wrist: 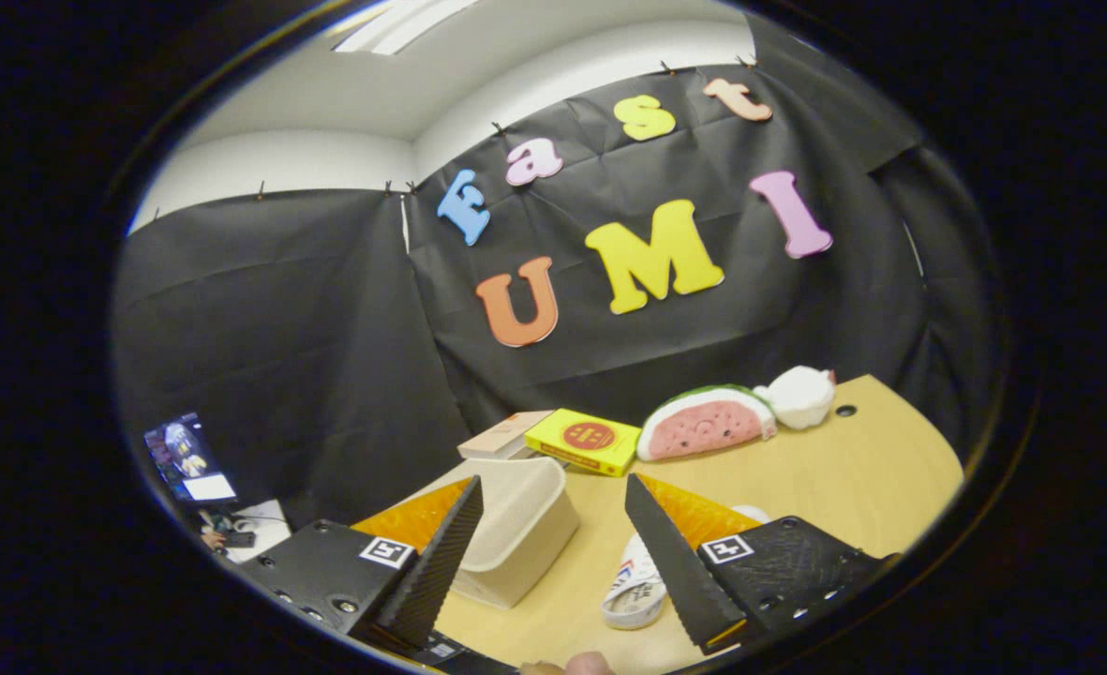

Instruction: Open the storage box then place both shoes into the box .Put the left shoe in first, then the right shoe, with the right side of both shoes facing outward in a uniform manner.

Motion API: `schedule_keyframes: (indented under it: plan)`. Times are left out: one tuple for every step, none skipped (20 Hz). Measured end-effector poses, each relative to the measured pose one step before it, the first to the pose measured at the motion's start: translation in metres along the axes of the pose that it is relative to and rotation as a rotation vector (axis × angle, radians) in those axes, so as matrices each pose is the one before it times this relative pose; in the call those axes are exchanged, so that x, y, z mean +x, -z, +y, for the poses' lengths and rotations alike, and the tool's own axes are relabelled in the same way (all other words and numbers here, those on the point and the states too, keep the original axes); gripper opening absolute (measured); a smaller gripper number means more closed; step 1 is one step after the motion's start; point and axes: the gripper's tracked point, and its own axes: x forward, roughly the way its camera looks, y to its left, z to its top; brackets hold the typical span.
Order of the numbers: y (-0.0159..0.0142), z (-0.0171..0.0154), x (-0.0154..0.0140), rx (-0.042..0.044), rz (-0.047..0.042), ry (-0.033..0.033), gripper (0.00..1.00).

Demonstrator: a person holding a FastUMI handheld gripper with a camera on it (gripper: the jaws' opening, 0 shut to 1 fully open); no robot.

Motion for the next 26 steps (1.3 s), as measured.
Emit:
schedule_keyframes:
  plan:
    - [0.00562, 0.00603, 0.00990, 0.01647, 0.02911, -0.02416, 0.95]
    - [0.00689, 0.00429, 0.01069, 0.01108, 0.02812, -0.01652, 0.95]
    - [0.00625, 0.00365, 0.01076, 0.01035, 0.03007, -0.01629, 0.95]
    - [0.00669, 0.00290, 0.01308, 0.01368, 0.02988, -0.01470, 0.95]
    - [0.00573, 0.00267, 0.01367, 0.01771, 0.02819, -0.01274, 0.95]
    - [0.00511, 0.00109, 0.01302, 0.02114, 0.02696, -0.01236, 0.95]
    - [0.00470, 0.00124, 0.01369, 0.02534, 0.02879, -0.01508, 0.95]
    - [0.00532, 0.00316, 0.01377, 0.03531, 0.03208, -0.01978, 0.95]
    - [0.00508, 0.00300, 0.01317, 0.04036, 0.03472, -0.02438, 0.95]
    - [0.00659, 0.00178, 0.01056, 0.04298, 0.03434, -0.02176, 0.95]
    - [0.00431, 0.00067, 0.01084, 0.03725, 0.02930, -0.01971, 0.95]
    - [0.00461, -0.00264, 0.01094, 0.02672, 0.02296, -0.00834, 0.95]
    - [0.00308, -0.00399, 0.01005, 0.02081, 0.01521, -0.00085, 0.95]
    - [0.00232, -0.00354, 0.00533, 0.01970, 0.01280, -0.00077, 0.95]
    - [0.00138, -0.00476, 0.00447, 0.02116, 0.00788, 0.00304, 0.95]
    - [0.00027, -0.00427, 0.00358, 0.01653, -0.00017, 0.00641, 0.95]
    - [-0.00071, -0.00450, 0.00295, 0.00721, -0.00062, 0.00868, 0.95]
    - [-0.00009, -0.00529, 0.00035, 0.00631, 0.00040, 0.00628, 0.95]
    - [0.00035, -0.00423, 0.00289, 0.01496, 0.00564, 0.00090, 0.95]
    - [0.00065, -0.00269, 0.00477, 0.02799, 0.01166, -0.00968, 0.95]
    - [0.00011, -0.00262, 0.00543, 0.03831, 0.01397, -0.01519, 0.95]
    - [0.00191, -0.00321, 0.00494, 0.04233, 0.01482, -0.01277, 0.95]
    - [0.00060, -0.00161, 0.00221, 0.04209, 0.01117, -0.01821, 0.95]
    - [0.00165, 0.00121, 0.00009, 0.03967, 0.01269, -0.02148, 0.95]
    - [-0.00006, 0.00203, -0.00036, 0.03219, 0.00605, -0.02415, 0.95]
    - [-0.00050, 0.00243, -0.00251, 0.01934, 0.00789, -0.01760, 0.94]
